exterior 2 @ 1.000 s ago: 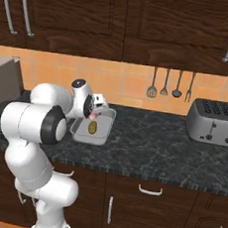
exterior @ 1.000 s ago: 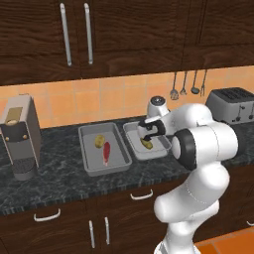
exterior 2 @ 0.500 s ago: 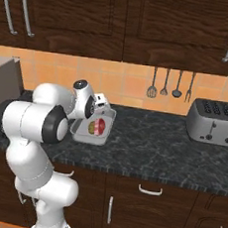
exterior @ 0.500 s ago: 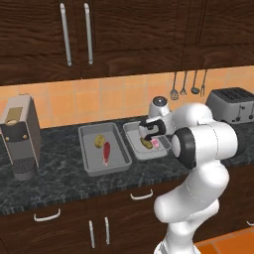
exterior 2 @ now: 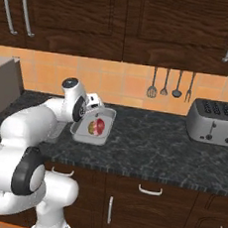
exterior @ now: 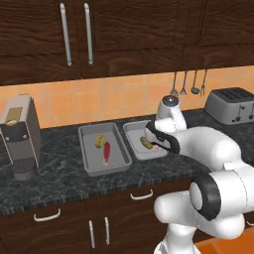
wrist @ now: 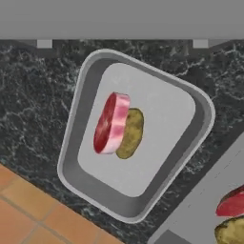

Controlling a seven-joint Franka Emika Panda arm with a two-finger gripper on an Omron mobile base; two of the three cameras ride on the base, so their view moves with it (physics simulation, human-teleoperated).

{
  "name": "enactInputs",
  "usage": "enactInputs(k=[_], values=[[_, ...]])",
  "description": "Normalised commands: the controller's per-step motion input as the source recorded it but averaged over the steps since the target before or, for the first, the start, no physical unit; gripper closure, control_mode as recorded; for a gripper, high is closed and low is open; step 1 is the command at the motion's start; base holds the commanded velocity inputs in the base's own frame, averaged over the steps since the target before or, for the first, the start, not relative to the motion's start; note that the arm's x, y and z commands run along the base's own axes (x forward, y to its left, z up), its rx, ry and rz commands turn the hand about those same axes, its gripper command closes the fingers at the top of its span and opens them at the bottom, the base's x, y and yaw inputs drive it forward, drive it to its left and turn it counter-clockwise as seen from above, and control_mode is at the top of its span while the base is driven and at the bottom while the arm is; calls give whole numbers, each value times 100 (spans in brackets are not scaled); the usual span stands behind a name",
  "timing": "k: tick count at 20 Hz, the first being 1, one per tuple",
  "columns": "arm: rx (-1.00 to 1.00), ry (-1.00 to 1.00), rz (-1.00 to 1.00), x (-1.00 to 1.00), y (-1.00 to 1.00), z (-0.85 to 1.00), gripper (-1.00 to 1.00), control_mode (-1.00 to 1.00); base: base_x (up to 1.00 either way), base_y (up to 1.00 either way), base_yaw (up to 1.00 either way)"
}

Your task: Place one potato and one steak in each tupperware on the nearby counter, to pack two identical lunches.

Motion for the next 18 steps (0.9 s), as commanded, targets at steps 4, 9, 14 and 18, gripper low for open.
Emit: enactInputs(k=[4,9,14,18], values=[[27,16,-5,-100,0,85,-100,-100,0,0,0],[16,13,-13,-100,2,75,-100,-100,0,0,0],[3,3,-15,-100,19,17,-100,-100,0,0,0],[1,0,-6,-100,23,46,-100,-100,0,0,0]])
